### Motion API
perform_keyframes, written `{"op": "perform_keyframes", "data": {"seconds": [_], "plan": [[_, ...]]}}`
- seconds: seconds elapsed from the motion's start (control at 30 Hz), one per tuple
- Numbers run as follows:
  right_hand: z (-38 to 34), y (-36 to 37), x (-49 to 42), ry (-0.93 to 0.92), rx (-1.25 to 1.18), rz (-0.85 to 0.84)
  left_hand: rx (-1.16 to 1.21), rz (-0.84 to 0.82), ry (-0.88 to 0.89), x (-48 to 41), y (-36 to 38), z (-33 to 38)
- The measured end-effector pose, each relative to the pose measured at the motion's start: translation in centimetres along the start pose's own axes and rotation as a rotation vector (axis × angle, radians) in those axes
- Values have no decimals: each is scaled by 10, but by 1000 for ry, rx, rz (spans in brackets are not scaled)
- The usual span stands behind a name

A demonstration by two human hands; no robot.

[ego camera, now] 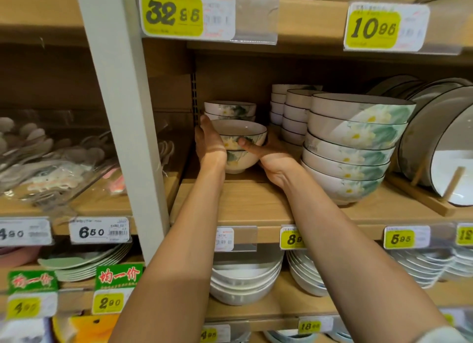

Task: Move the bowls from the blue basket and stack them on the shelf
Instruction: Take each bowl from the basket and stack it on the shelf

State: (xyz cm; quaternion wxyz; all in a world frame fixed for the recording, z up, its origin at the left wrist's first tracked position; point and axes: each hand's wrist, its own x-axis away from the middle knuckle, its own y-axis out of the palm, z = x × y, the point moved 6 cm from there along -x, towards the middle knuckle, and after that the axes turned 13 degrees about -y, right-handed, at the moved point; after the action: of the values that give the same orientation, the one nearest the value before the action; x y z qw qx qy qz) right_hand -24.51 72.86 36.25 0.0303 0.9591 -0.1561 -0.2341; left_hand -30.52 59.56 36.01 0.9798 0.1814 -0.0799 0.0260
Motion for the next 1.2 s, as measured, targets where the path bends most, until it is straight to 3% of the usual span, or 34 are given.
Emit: {"op": "perform_keyframes", "data": {"seconds": [0.3,0.47,0.6,0.77,0.97,1.2], "plan": [[-2,2,5,-19,100,-18,-37,30,-15,22,-9,-1],[-20,-2,26,18,243,39,-142,128,-70,58,-23,10],[-63,-11,63,-117,274,71,-266,144,127,135,-35,21],[-86,-18,133,-165,91,-115,-197,1,202,234,-72,5],[-48,-13,230,108,-157,-256,-55,178,87,321,-179,-61],[26,45,350,408,-178,-452,-44,508,-47,388,-304,-109]]}}
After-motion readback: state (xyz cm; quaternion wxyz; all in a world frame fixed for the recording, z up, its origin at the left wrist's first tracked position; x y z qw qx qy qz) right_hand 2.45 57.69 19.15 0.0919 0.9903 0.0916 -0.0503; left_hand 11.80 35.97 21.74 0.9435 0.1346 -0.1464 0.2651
